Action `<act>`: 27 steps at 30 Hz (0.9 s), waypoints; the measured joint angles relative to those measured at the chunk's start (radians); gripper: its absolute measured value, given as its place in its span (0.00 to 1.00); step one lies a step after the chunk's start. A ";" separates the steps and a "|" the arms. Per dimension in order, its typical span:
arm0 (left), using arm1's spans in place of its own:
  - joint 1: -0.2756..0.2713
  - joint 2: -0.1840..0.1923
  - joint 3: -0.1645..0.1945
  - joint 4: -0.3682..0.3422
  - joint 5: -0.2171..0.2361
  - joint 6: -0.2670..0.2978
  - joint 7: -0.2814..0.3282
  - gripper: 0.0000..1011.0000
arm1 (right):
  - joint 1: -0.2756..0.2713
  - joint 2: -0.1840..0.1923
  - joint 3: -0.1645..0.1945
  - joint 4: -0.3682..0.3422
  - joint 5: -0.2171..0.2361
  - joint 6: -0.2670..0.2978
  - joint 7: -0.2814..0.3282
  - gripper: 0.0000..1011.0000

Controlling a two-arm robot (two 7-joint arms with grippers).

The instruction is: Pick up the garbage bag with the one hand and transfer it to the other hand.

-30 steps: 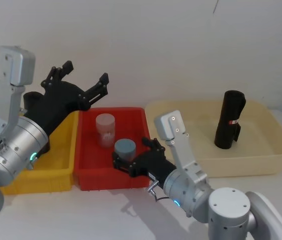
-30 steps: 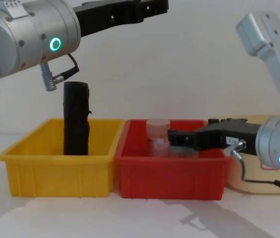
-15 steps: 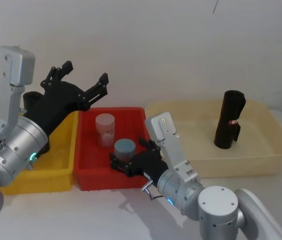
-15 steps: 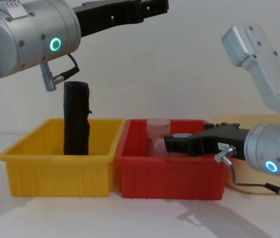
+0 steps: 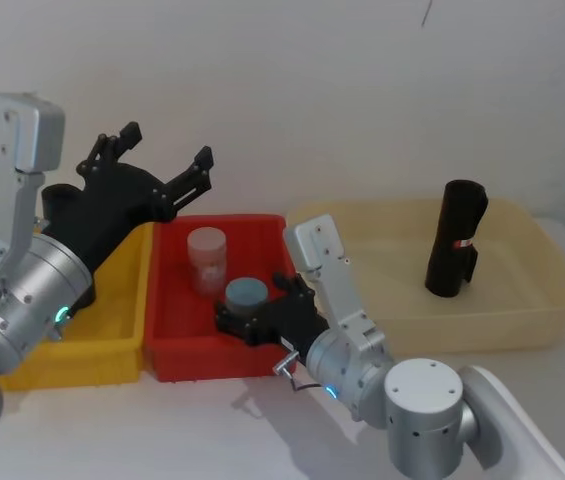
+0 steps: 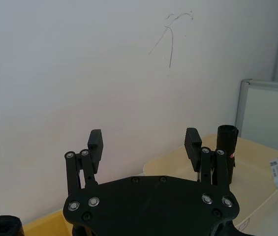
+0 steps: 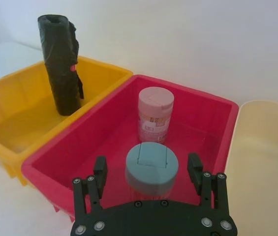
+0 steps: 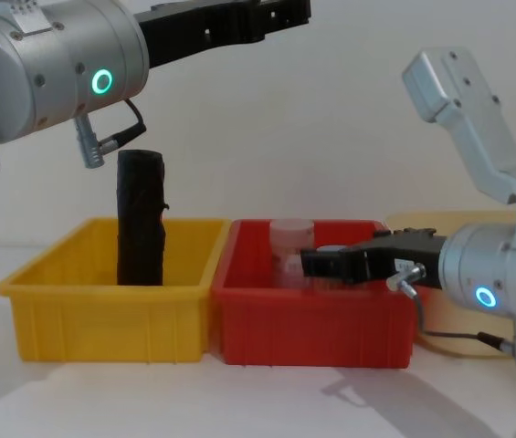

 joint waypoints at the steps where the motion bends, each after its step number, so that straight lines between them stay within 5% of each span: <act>1: 0.000 0.000 0.000 0.000 0.000 0.000 0.000 0.99 | 0.001 -0.001 0.000 0.001 0.000 0.001 -0.001 0.99; 21: 0.000 0.000 0.000 0.000 0.000 0.000 0.000 0.99 | 0.039 -0.031 -0.004 0.074 -0.038 -0.007 -0.032 0.99; 27: 0.000 0.000 0.000 0.000 0.000 0.000 0.000 0.99 | 0.043 -0.036 -0.004 0.083 -0.047 -0.009 -0.035 0.90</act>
